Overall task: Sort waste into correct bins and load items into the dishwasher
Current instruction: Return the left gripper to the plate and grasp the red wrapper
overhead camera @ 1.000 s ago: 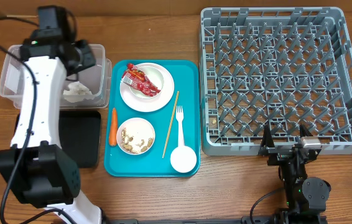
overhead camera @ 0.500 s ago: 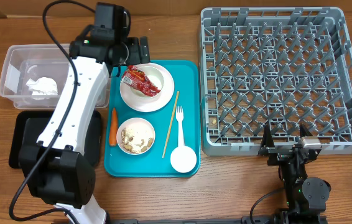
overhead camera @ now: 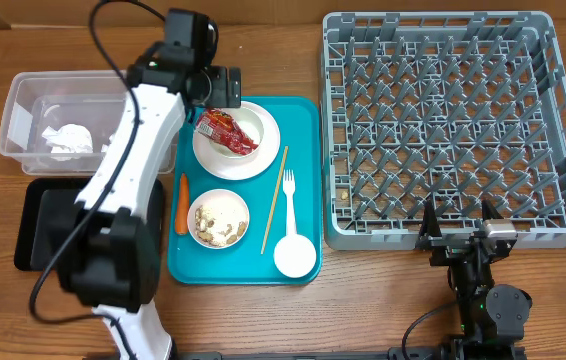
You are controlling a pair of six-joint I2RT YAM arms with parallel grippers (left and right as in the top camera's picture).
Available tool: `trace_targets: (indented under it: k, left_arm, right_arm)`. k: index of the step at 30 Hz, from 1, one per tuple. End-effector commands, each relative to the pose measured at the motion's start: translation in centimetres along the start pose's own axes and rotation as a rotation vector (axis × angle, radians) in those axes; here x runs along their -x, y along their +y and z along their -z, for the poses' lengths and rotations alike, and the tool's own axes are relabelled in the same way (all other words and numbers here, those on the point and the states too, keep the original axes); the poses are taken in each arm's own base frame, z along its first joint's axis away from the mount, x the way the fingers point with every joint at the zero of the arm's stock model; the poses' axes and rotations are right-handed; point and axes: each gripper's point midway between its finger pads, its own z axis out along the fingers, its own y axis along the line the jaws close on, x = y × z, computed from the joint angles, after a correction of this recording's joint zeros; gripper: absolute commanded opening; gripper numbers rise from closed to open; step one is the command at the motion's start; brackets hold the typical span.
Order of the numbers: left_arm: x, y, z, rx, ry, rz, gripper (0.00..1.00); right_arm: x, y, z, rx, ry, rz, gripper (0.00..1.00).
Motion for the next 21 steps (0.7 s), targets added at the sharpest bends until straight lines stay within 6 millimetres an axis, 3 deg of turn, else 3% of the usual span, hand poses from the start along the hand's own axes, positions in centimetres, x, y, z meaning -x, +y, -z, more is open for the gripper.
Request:
trace_targets:
  k: [1, 8, 14, 16, 21]
  left_arm:
    - [-1.1, 0.3, -2.6, 0.017, 0.054, -0.058, 0.96]
    - [-3.6, 0.2, -6.4, 0.006, 0.147, -0.086, 0.95]
    - [-3.6, 0.1, -6.8, 0.005, 0.149, -0.086, 0.87]
    - [-3.6, 0.1, -6.8, 0.005, 0.148, -0.086, 0.8]
    - [-3.9, 0.1, -6.8, 0.006, 0.159, -0.087, 0.43]
  right_arm:
    - [-0.2, -0.4, 0.0, -0.017, -0.004, 0.004, 1.0]
    - [-0.2, -0.4, 0.0, -0.017, -0.004, 0.004, 1.0]
    - [-0.2, -0.3, 0.0, -0.017, -0.004, 0.004, 1.0]
    - [-0.2, -0.4, 0.0, -0.017, -0.004, 0.004, 1.0]
    - [-0.2, -0.4, 0.0, -0.017, -0.004, 0.004, 1.0]
